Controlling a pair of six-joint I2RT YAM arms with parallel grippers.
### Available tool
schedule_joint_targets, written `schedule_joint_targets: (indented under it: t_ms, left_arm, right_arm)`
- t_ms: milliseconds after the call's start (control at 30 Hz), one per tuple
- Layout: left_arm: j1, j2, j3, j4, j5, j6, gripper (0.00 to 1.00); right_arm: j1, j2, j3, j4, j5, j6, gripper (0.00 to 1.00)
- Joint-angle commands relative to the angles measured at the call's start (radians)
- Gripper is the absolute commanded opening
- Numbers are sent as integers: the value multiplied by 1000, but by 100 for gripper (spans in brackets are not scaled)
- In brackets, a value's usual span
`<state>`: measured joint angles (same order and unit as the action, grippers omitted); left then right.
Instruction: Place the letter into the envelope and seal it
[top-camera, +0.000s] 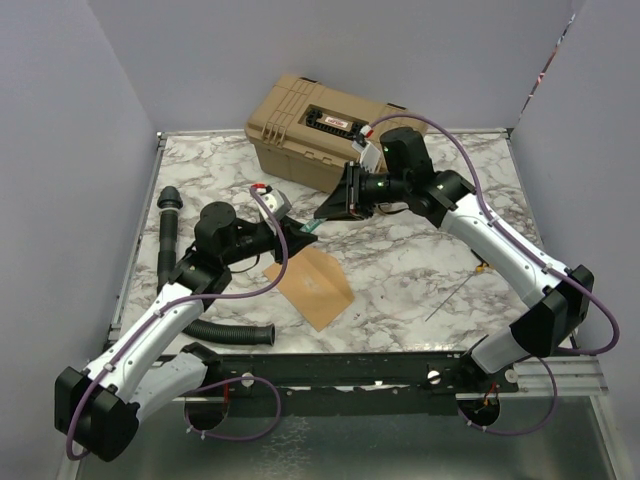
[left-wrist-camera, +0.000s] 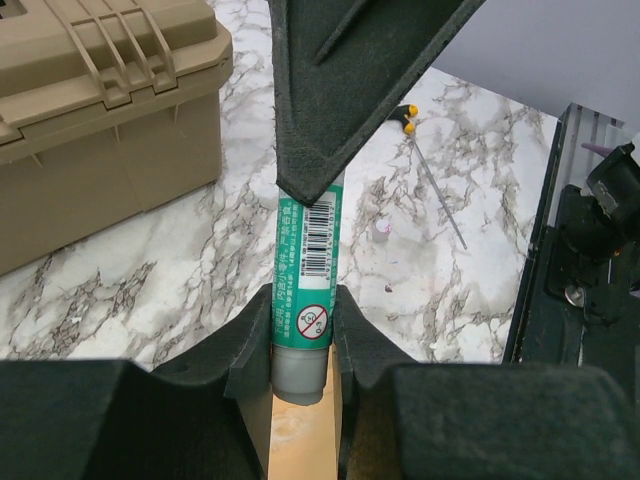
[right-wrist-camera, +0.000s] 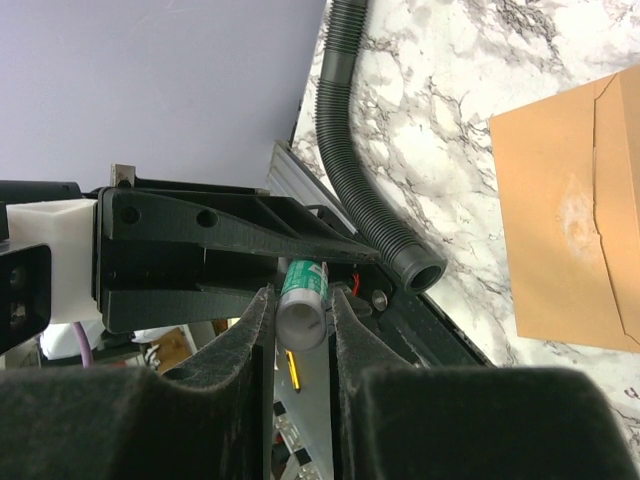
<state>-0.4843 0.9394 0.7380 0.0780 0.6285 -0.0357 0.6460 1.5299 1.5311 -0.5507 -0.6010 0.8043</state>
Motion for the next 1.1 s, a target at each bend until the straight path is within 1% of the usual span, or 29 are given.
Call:
schedule_joint_targets:
  t_ms: [0,67,133,167,233,433,567,733,900,1067]
  left_arm:
    - [15,-5,-4,-6,-9,18,0]
    - [15,6,2,2,-6,17,0]
    - [15,22,6,11,-4,16,0]
    - [15,29,8,14,-2,16,0]
    - [15,41,12,21,-1,16,0]
    - [16,52,18,36,24,15,0]
    - [16,39,14,40,23,12,0]
    - [16,40,9,54,40,-2,0]
    - [16,44,6,67,57,-6,0]
    - [16,38,-1,67,64,-4,0]
  right_arm:
    - [-3,6,-4,11,-72,-9,22]
    - [0,4,-16,33,-85,-12,38]
    - [0,6,-24,58,-103,-14,49]
    - [1,15,-19,59,-112,-19,53]
    - [5,31,-8,58,-125,-23,55]
    - [22,76,7,47,-144,-29,54]
    - [24,91,12,29,-117,-35,54]
    - [31,97,2,57,-128,-26,53]
    - [47,113,0,67,-121,-22,38]
    - [53,110,-19,86,-116,-14,28]
